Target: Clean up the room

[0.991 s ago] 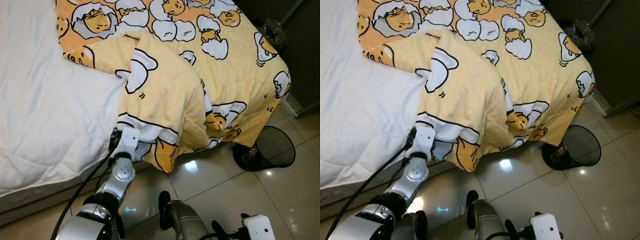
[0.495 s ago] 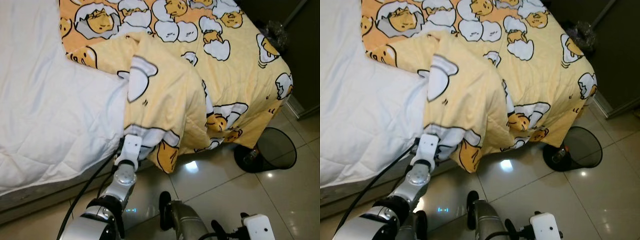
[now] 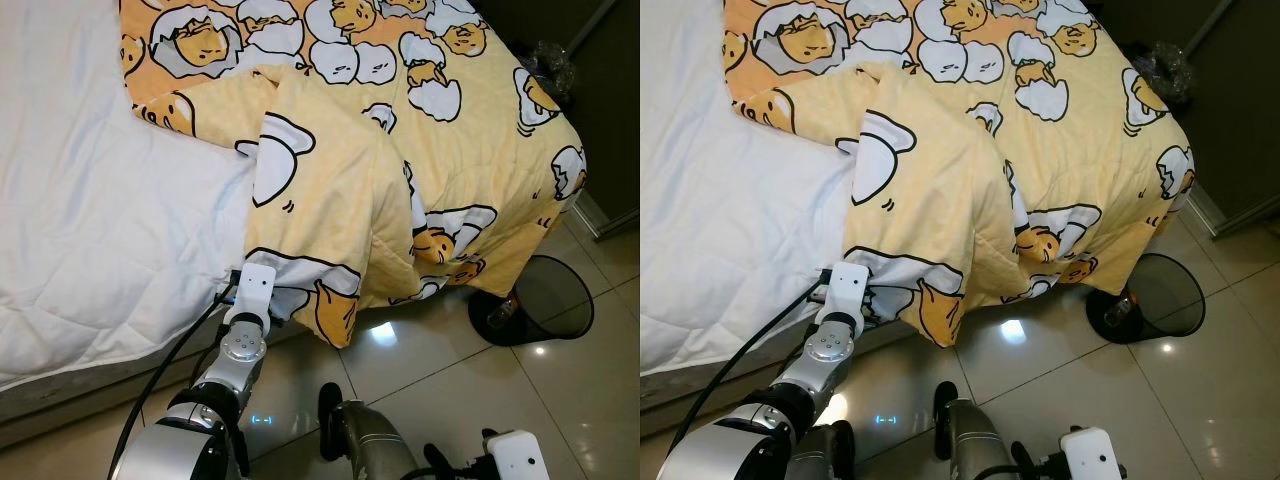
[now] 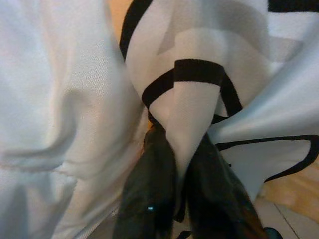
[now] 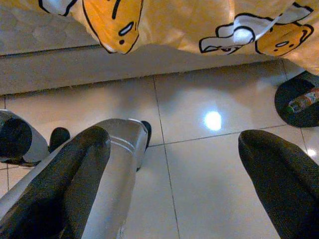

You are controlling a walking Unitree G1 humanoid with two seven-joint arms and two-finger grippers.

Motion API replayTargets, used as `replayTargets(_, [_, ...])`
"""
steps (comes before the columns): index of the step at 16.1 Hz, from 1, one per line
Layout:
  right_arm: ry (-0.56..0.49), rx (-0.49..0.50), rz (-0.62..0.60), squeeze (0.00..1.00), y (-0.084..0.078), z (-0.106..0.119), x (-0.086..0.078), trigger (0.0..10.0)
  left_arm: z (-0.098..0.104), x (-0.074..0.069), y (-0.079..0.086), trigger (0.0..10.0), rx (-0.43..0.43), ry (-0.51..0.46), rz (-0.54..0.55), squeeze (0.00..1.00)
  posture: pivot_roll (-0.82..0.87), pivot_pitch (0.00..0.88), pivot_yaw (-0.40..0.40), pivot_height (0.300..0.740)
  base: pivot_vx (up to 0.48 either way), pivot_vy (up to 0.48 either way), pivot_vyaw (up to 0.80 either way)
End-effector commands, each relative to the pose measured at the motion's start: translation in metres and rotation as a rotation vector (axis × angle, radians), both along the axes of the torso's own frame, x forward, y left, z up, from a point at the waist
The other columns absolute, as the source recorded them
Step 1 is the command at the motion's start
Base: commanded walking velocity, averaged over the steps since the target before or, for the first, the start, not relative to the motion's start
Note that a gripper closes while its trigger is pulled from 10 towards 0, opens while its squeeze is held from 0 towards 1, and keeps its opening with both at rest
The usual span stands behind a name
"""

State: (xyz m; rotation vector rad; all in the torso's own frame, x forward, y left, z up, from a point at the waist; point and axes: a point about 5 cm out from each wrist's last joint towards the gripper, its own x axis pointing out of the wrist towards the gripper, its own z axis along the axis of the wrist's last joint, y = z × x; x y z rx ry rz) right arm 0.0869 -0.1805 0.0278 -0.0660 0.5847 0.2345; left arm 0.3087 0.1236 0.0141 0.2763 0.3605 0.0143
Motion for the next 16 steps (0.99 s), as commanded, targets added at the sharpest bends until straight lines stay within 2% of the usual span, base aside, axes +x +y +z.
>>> replayTargets(1, [0.036,-0.02,-0.017,0.0,-0.009,-0.005,-0.005,10.0,-0.004,-0.004,-0.009,0.0,-0.001,0.023,-0.057,0.0,-0.18,0.244,-0.137,0.74,0.0,0.0,0.0])
replayTargets(3, [0.035,-0.022,-0.017,0.0,-0.008,-0.009,-0.001,10.0,-0.011,-0.01,-0.01,0.0,0.0,0.041,-0.087,0.0,-0.18,0.221,-0.13,0.74,0.0,0.0,0.0])
replayTargets(5, [0.026,-0.019,-0.003,0.0,-0.007,-0.018,0.015,10.0,-0.03,-0.03,-0.007,0.0,-0.012,0.113,-0.125,0.0,-0.13,0.147,-0.111,0.74,0.0,0.0,0.0])
replayTargets(6, [0.025,-0.018,0.006,0.0,-0.006,-0.022,0.022,10.0,-0.035,-0.036,-0.007,0.0,-0.024,0.139,-0.141,0.0,-0.11,0.114,-0.106,0.74,0.0,0.0,0.0])
replayTargets(7, [0.022,-0.017,0.014,0.0,-0.004,-0.027,0.035,10.0,-0.045,-0.048,-0.007,0.0,-0.048,0.186,-0.164,0.0,-0.09,0.073,-0.098,0.74,0.0,0.0,0.0])
replayTargets(9, [0.005,-0.018,0.023,0.0,-0.001,-0.036,0.059,10.0,-0.055,-0.062,-0.008,0.0,-0.078,0.25,-0.22,0.0,-0.04,0.0,-0.078,0.74,0.0,0.0,0.0])
replayTargets(10, [-0.015,-0.011,0.017,0.0,0.0,-0.037,0.072,10.0,-0.06,-0.068,-0.007,0.0,-0.054,0.278,-0.256,0.0,-0.03,0.0,-0.074,0.74,0.0,0.0,0.0])
replayTargets(11, [-0.047,0.0,0.005,0.0,0.001,-0.036,0.091,10.0,-0.059,-0.067,-0.002,10.0,-0.01,0.27,-0.266,0.0,0.0,0.0,-0.057,0.74,0.0,0.0,0.0])
replayTargets(14, [-0.106,0.009,-0.018,0.0,0.001,-0.032,0.121,10.0,-0.052,-0.057,0.005,10.0,0.005,0.237,-0.28,0.0,0.01,0.0,-0.043,0.74,0.0,0.0,0.0])
replayTargets(16, [-0.128,0.009,-0.01,0.0,0.004,-0.033,0.131,10.0,-0.047,-0.05,0.009,10.0,-0.038,0.223,-0.249,0.0,0.01,0.0,-0.035,0.74,-0.169,0.0,0.0])
